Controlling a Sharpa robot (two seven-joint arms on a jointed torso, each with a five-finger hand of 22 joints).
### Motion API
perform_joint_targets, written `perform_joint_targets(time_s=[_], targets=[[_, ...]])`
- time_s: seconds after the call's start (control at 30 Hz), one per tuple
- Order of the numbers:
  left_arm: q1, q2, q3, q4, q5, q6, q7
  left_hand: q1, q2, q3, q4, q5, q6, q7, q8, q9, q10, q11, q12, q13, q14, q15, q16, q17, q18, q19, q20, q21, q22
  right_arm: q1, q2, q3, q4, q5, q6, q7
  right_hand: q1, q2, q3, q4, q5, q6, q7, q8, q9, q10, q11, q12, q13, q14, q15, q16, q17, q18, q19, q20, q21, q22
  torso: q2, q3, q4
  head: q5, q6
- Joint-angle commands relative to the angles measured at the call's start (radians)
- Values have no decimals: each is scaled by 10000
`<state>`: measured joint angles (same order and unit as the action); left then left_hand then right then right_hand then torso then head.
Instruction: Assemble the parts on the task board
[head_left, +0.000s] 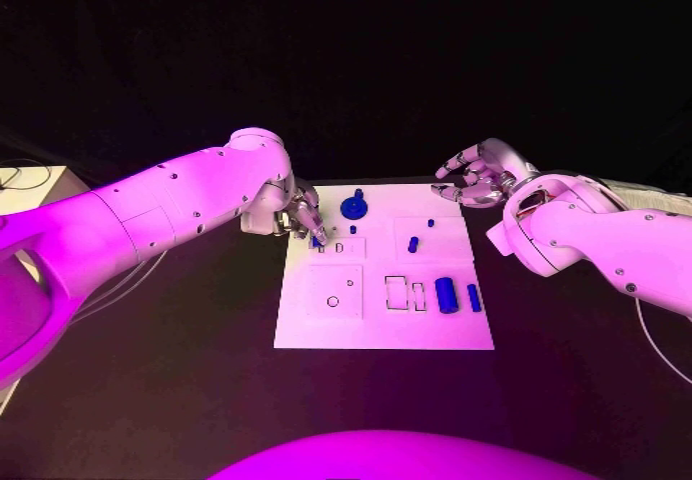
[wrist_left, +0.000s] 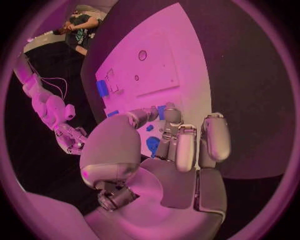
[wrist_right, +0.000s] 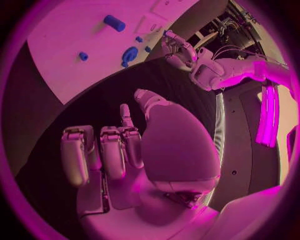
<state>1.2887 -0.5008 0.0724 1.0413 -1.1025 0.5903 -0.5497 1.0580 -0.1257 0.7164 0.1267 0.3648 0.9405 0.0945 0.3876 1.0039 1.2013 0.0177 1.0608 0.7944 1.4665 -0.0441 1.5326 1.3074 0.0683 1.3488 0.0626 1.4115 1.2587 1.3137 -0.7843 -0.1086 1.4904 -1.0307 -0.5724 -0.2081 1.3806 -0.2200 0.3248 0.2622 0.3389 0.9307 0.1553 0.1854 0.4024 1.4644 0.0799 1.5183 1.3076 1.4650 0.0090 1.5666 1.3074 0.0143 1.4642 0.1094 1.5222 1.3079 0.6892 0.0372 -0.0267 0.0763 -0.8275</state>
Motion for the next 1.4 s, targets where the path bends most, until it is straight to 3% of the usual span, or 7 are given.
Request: perform_joint_targets(time_s=[0.03, 0.27, 0.63, 0.97, 1.2, 1.4], targets=[[15, 77, -6, -54, 297, 265, -27, -41, 77, 2106, -2079, 19, 98, -28, 46, 28, 50, -53, 46, 39, 866, -29, 55, 2180, 57, 15, -44, 47, 29, -3, 13, 3, 2, -116, 109, 36, -81, 22, 45, 16, 61, -82, 21, 66, 17, 495, -63, -38, 2042, 1014, -93, -23, 2458, -10, 823, -73, -27, 2240, 4, 9, 0, -2, 10], [15, 313, -12, -154, 598, 464, -53, -140, 97, 2053, -2051, 18, 156, -68, 87, 76, 147, -85, 106, 103, 900, -53, 115, 2261, 48, 41, -51, 61, 68, -3, 29, 3, 0, -119, 110, 36, -75, 22, 59, 14, 96, -87, 20, 75, 30, 495, -64, -39, 2041, 1010, -95, -29, 2442, -7, 818, -75, -37, 2232, -4, 37, -22, 7, 10], [16, 889, -36, -697, 734, 1005, -138, -179, 111, 2035, -2038, 25, 184, -87, 106, 98, 168, -101, 100, 92, 915, -65, 143, 2300, 46, 46, -54, 63, 76, -3, 61, 3, -12, -124, 109, 34, -71, 21, 65, 12, 111, -90, 20, 78, 34, 500, -65, -34, 2045, 1012, -96, -27, 2448, -8, 819, -75, -37, 2233, -1, 25, -2, -45, 27], [19, 1430, -40, -1323, 682, 1207, -175, -221, 131, 2018, -2024, 32, 213, -109, 127, 122, 227, -119, 144, 154, 928, -78, 168, 2334, 38, 72, -59, 78, 112, -3, 110, 3, -18, -125, 112, 35, -71, 21, 65, 12, 111, -90, 20, 78, 34, 500, -65, -34, 2045, 1012, -96, -27, 2448, -8, 819, -75, -37, 2233, 12, 24, -30, -55, 34], [19, 1546, -42, -1549, 568, 1234, -189, -234, 143, 2019, -2027, 57, 223, -120, 136, 134, 250, -130, 154, 168, 935, -87, 181, 2352, 36, 79, -64, 81, 121, -2, 101, 3, -14, -125, 112, 31, -70, 20, 72, 13, 131, -92, 20, 83, 41, 497, -65, -37, 2043, 1010, -96, -29, 2443, -5, 815, -76, -46, 2226, 1, 19, 13, -85, -1], [19, 1569, -43, -1519, 385, 1085, -175, -273, 156, 2000, -2024, 81, 253, -142, 162, 163, 317, -149, 199, 223, 954, -103, 215, 2399, 24, 119, -73, 106, 172, -2, 105, 3, -9, -125, 149, 5, -70, 20, 72, 13, 131, -92, 20, 83, 41, 497, -65, -37, 2043, 1010, -96, -29, 2443, -5, 815, -76, -46, 2226, 2, 13, -4, -80, -4]])
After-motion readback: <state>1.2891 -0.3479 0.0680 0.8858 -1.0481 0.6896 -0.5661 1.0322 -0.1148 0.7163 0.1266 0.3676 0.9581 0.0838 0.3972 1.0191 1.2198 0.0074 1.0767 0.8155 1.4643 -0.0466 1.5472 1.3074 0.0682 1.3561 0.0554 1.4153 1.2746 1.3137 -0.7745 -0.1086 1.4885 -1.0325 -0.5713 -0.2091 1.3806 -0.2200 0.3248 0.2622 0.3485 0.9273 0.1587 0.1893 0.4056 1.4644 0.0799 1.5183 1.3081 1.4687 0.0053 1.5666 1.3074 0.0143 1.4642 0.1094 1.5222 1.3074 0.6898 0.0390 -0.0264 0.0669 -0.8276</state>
